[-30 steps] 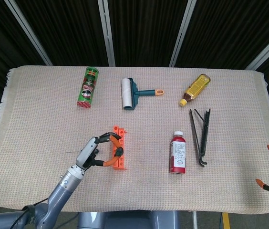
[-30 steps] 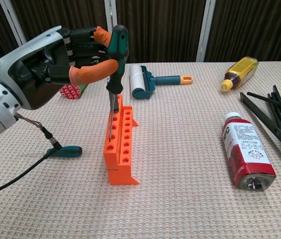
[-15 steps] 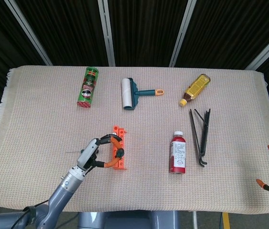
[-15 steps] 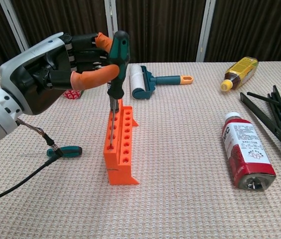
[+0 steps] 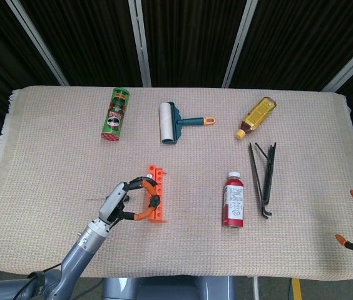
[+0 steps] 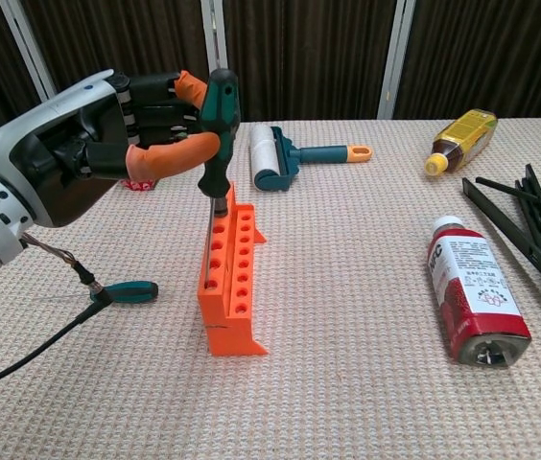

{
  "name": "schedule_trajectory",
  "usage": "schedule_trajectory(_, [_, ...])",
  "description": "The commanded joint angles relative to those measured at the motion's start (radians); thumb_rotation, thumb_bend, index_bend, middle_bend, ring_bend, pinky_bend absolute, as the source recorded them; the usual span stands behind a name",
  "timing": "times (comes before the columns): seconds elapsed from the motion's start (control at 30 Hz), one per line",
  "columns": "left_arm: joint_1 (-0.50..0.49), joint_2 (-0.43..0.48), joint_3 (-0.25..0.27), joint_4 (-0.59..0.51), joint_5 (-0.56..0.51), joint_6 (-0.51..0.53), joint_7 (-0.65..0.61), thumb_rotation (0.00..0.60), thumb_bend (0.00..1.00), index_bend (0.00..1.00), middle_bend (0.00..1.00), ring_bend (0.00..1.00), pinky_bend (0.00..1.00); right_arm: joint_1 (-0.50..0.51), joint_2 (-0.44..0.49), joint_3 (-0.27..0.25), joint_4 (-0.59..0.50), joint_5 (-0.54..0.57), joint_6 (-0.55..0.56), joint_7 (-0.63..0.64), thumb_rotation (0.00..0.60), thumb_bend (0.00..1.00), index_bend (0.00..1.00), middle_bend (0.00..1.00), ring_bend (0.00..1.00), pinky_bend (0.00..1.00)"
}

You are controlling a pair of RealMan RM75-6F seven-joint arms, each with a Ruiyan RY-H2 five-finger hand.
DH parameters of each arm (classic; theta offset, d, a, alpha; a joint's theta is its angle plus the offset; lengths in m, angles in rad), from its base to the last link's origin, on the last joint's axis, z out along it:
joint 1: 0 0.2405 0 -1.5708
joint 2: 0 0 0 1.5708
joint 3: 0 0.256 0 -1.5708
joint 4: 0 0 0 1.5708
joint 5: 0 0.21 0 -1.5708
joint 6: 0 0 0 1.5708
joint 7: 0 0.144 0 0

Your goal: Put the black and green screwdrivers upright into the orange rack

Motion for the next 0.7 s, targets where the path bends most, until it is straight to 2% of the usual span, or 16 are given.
schedule_trajectory(0.03, [0.001,-0.001,0.001,0.002,-0.003,0.0,-0.001,0.6,0.55,0.74,0.5,0.26,0.28,0.0,-0.001,0.0,0.001,0.0,0.0,0.001,0.6,0.0,0.01,0.08,0.0,0.0])
schedule_trajectory(0.7, [0.006,-0.029,0.026,0.038,0.002,0.006,0.011,0.6,0.55,0.74,0.5,0.26,0.27,-0.001,-0.003,0.001,0.009,0.005,-0.004,0.006,0.6,0.0,0.01,0.08,0.0,0.0])
